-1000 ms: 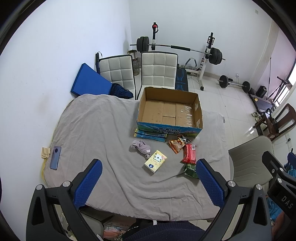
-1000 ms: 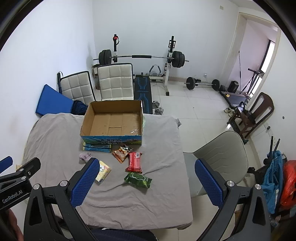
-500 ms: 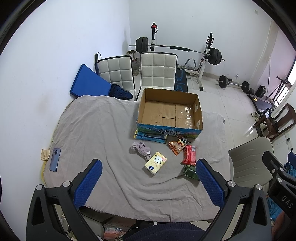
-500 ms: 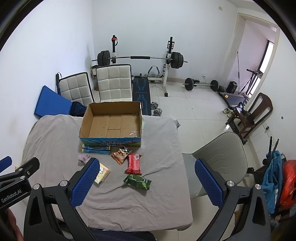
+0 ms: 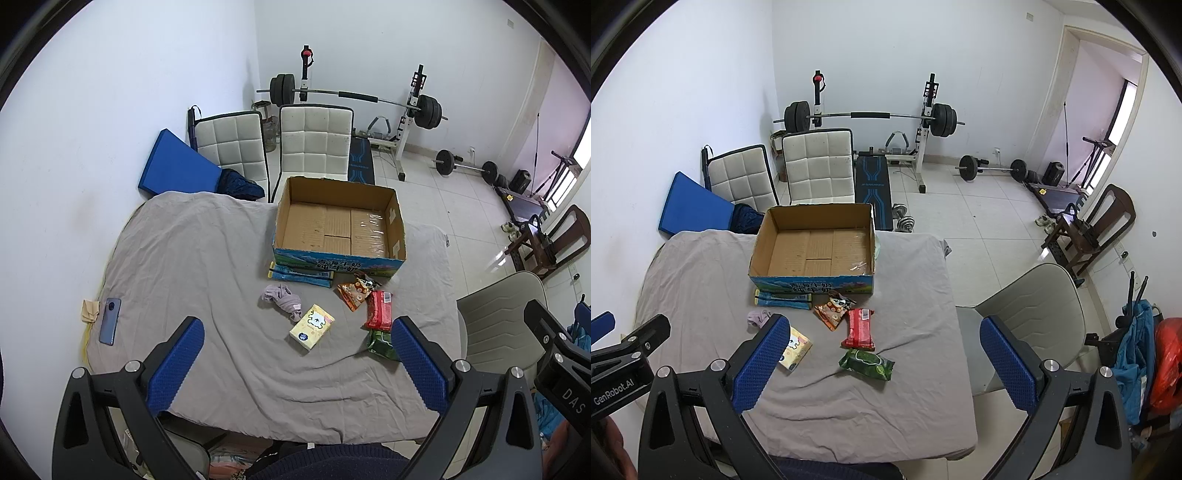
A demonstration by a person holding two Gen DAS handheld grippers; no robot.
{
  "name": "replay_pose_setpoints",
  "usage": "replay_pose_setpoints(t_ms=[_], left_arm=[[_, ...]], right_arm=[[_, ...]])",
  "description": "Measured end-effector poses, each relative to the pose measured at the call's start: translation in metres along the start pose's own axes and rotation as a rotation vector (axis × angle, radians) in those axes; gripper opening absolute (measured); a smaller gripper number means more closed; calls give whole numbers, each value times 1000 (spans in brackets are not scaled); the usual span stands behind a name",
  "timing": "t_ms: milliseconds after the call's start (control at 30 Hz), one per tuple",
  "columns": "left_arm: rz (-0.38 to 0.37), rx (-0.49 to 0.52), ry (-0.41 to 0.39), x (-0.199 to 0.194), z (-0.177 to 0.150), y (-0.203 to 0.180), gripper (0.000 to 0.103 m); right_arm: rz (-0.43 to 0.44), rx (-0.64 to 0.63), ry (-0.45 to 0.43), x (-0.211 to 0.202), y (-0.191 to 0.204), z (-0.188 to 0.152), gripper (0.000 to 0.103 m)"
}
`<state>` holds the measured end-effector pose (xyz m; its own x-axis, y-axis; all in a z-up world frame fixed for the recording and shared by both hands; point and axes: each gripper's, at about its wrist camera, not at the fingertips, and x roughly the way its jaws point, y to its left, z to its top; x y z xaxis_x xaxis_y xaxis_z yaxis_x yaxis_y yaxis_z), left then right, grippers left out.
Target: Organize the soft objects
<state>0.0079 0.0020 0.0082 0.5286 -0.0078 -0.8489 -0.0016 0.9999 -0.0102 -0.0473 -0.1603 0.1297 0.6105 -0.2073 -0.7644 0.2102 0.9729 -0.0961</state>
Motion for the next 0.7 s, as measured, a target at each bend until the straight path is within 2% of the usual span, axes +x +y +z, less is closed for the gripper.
replay_pose_setpoints(t_ms=[400, 533, 700], left_arm=[[-6, 12, 5, 10, 3, 3, 103], [5, 26, 22, 40, 8, 2, 103], [26, 58, 126, 109, 11, 2, 103]], right_arm=[[16, -1, 30, 15, 0, 6, 103], [17, -11, 109, 55, -5, 9, 103], [17, -48, 275, 138, -7, 0, 103]])
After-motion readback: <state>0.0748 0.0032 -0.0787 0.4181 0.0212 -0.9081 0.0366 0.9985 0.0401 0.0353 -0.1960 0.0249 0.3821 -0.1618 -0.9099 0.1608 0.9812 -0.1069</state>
